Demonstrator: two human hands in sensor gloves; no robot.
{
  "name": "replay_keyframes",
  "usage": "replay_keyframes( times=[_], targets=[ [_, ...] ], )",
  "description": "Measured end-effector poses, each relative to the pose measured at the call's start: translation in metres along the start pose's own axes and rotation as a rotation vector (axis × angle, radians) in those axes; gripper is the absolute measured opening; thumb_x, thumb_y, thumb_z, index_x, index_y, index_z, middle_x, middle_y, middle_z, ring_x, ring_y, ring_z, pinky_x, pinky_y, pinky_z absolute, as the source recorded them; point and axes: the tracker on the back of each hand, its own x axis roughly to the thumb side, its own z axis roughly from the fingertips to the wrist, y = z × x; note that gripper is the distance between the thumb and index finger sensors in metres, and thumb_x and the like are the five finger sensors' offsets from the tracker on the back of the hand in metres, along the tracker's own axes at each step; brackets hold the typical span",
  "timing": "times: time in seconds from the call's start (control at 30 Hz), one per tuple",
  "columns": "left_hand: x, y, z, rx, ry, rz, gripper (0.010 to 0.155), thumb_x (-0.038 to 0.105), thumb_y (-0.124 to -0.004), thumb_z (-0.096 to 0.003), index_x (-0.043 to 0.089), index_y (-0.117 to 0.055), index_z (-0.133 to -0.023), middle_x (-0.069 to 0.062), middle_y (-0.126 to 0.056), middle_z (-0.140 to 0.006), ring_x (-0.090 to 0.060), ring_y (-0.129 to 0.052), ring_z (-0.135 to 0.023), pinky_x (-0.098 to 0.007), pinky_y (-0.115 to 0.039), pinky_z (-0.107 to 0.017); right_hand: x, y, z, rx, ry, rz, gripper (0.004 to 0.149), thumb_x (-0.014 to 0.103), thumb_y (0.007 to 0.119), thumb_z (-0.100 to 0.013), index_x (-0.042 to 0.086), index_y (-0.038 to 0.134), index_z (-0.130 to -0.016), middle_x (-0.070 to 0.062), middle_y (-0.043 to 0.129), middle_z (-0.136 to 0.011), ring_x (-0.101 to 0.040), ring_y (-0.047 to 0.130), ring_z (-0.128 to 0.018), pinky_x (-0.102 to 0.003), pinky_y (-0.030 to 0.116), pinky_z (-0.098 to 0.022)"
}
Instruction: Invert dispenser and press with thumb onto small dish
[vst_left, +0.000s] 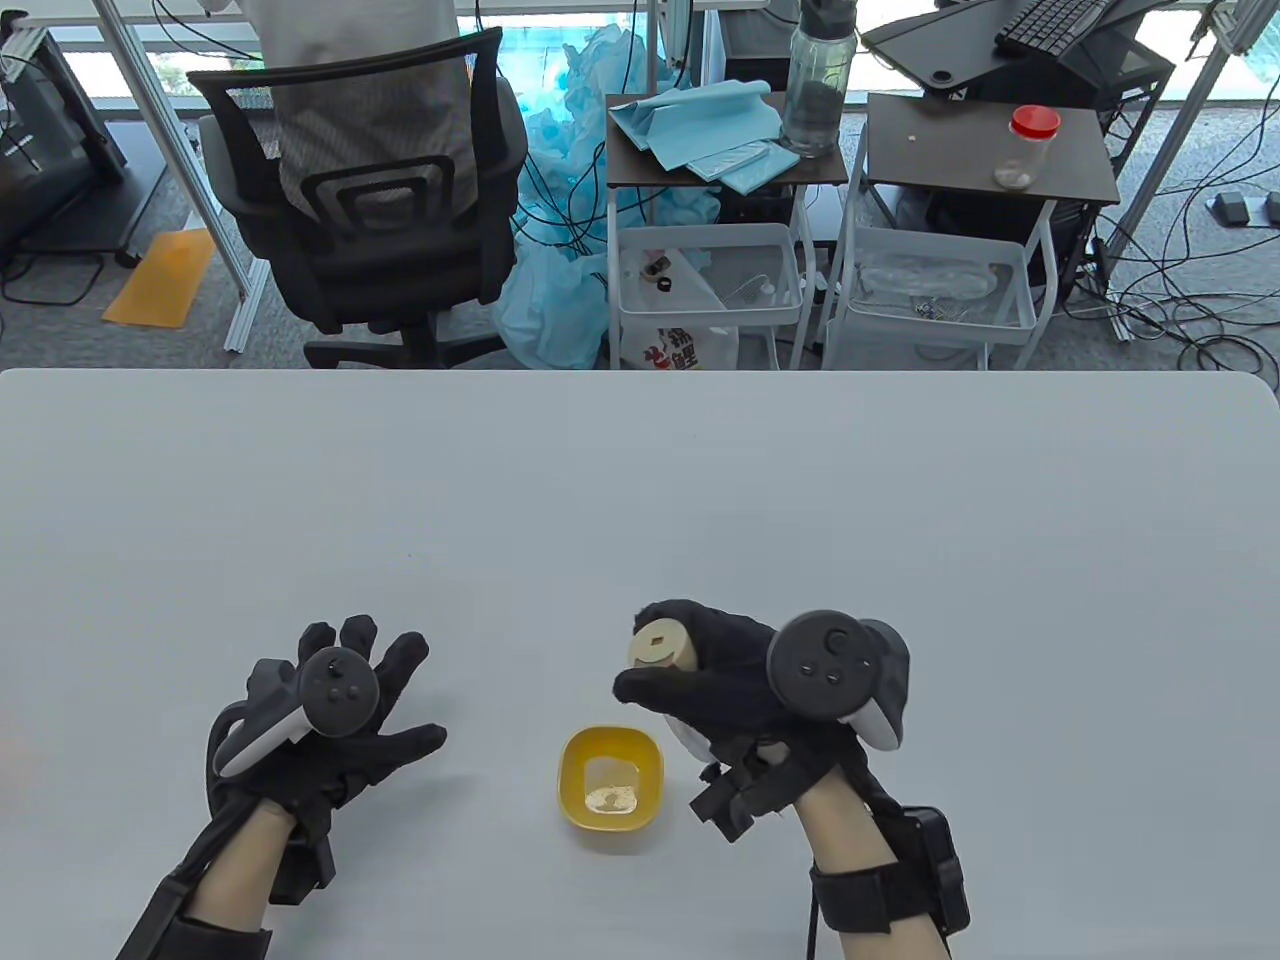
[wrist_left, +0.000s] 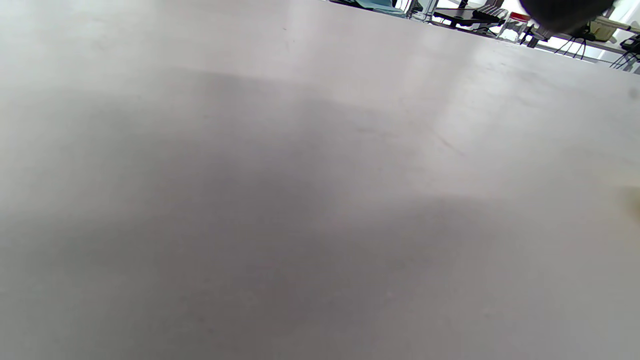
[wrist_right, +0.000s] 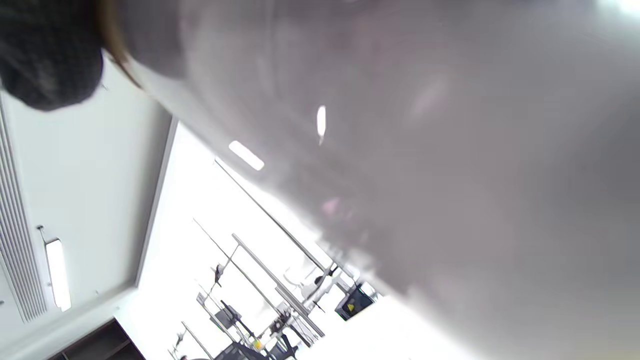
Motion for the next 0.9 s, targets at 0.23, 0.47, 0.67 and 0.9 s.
replay_keyframes(
  times=[0.23, 0.47, 0.67, 0.9],
  targets=[
    [0.002, -0.002, -0.001, -0.013, -0.008, -0.009, 0.086, 0.084, -0.06, -0.0478, 0.053, -0.007, -0.108, 0.002, 0.009, -0.12, -0.045, 0.008, -0.113, -0.083, -0.012, -0.067, -0.038, 0.01, 0.036, -0.131, -0.119, -0.14, 0.079, 0.075, 0.074, -0.039, 0.012, 0.079, -0.087, -0.013, 0.092, -0.073, -0.035, 0.098, -0.056, -0.053, 0.079, -0.048],
    [0.004, -0.003, -0.001, -0.011, -0.016, -0.007, 0.086, 0.083, -0.06, -0.0478, 0.053, -0.007, -0.108, 0.003, 0.009, -0.12, -0.044, 0.008, -0.113, -0.083, -0.012, -0.068, -0.056, 0.018, 0.041, -0.132, -0.083, -0.155, 0.079, 0.075, 0.074, -0.04, 0.012, 0.078, -0.087, -0.014, 0.092, -0.073, -0.036, 0.097, -0.057, -0.053, 0.079, -0.048],
    [0.003, -0.003, -0.001, -0.012, -0.003, -0.013, 0.085, 0.083, -0.06, -0.0478, 0.054, -0.007, -0.108, 0.003, 0.009, -0.12, -0.044, 0.007, -0.113, -0.083, -0.012, -0.068, -0.062, 0.018, 0.042, -0.117, -0.067, -0.149, 0.079, 0.075, 0.074, -0.04, 0.012, 0.079, -0.087, -0.014, 0.092, -0.073, -0.036, 0.097, -0.056, -0.053, 0.079, -0.048],
    [0.002, -0.002, -0.001, -0.011, -0.014, 0.002, 0.085, 0.083, -0.06, -0.0479, 0.054, -0.007, -0.108, 0.003, 0.009, -0.12, -0.045, 0.007, -0.113, -0.083, -0.012, -0.068, -0.041, 0.002, 0.031, -0.015, -0.011, -0.044, 0.079, 0.074, 0.076, -0.04, 0.01, 0.081, -0.086, -0.016, 0.093, -0.072, -0.038, 0.098, -0.055, -0.055, 0.078, -0.047]
  ],
)
